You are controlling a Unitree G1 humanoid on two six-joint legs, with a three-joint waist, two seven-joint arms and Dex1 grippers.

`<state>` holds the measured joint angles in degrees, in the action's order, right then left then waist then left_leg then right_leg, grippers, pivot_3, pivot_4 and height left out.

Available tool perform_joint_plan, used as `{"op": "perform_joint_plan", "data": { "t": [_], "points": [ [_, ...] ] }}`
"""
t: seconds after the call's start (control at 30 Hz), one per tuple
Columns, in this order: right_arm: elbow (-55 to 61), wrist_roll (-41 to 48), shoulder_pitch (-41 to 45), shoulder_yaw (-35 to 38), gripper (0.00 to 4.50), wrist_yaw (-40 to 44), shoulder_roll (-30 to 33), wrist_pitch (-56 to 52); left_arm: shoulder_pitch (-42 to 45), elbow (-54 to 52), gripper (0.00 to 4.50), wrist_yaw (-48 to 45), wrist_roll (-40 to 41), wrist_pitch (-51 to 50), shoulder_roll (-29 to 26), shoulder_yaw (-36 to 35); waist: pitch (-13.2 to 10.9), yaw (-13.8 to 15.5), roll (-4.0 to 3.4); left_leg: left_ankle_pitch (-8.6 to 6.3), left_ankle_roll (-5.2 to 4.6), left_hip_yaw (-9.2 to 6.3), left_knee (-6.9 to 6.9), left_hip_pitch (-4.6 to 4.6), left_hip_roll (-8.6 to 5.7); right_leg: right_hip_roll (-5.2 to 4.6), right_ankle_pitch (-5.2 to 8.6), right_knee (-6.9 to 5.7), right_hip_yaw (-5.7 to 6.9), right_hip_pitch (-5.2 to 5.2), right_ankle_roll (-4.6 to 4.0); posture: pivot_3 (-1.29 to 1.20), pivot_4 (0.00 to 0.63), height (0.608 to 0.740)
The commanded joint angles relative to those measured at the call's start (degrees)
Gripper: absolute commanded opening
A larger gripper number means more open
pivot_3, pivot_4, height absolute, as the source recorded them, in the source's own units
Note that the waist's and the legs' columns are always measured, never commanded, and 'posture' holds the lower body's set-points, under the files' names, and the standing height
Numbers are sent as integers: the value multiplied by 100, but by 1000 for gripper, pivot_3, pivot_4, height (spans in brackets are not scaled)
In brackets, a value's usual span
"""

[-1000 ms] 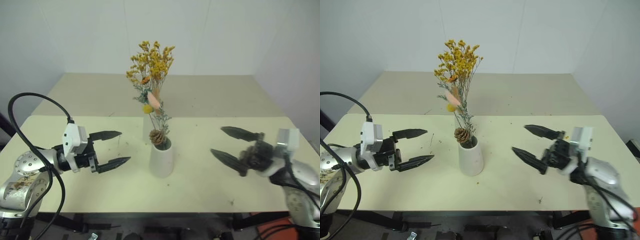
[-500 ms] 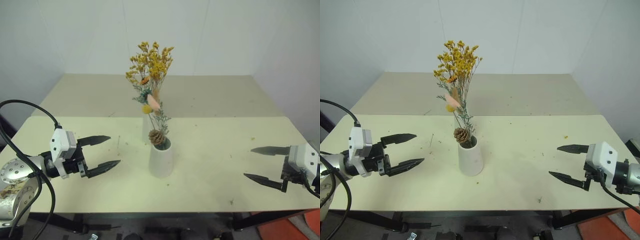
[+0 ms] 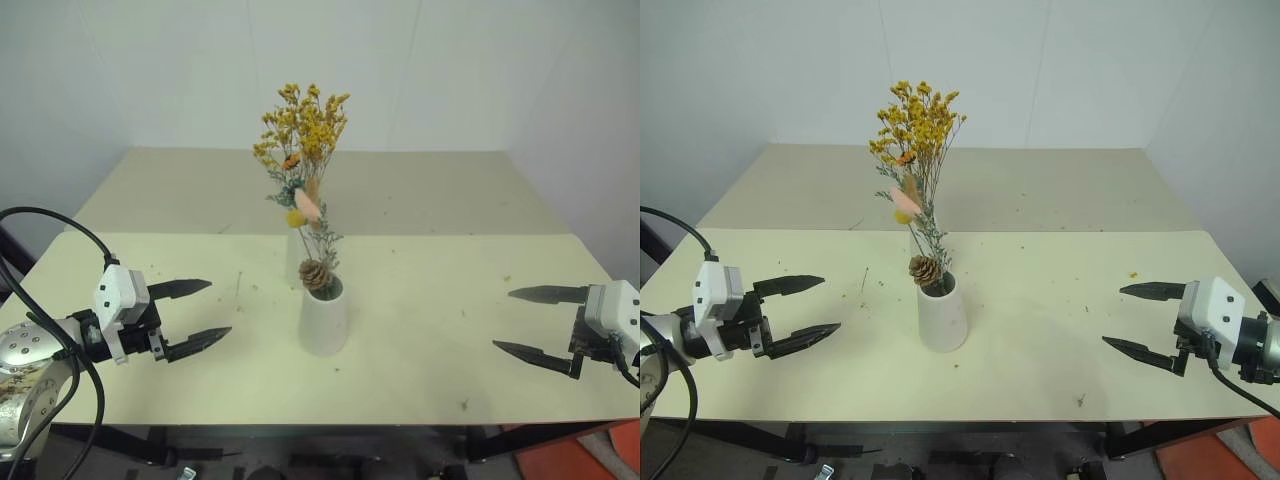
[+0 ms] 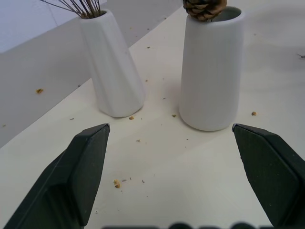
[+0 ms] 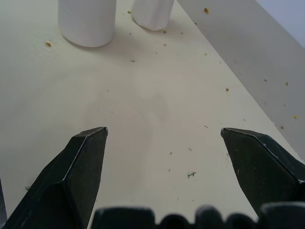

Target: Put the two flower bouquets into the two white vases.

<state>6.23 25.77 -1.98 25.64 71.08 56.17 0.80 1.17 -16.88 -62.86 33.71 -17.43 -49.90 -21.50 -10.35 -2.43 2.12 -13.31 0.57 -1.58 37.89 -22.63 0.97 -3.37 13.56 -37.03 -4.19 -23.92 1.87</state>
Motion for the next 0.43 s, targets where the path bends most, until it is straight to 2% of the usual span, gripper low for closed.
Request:
{"op": "perform_joint_plan", "data": {
  "t": [0.03,0.23,0.43],
  "points": [
    [3,-36,36,82,4487,70,162,16,151,-114,4500,123,22,122,59,-63,0,2,0,0,0,0,0,0,0,0,0,0,0,0,0,0,150,740],
    [40,53,238,-106,4487,328,243,6,374,-159,4500,263,-62,83,75,59,0,-3,0,0,0,0,0,7,0,0,0,0,0,7,0,0,150,740],
    [-33,-88,175,-114,4487,467,331,160,253,-283,4500,70,243,32,92,-84,0,1,0,0,0,0,0,14,0,-1,0,0,0,15,0,0,150,740]
  ]
}}
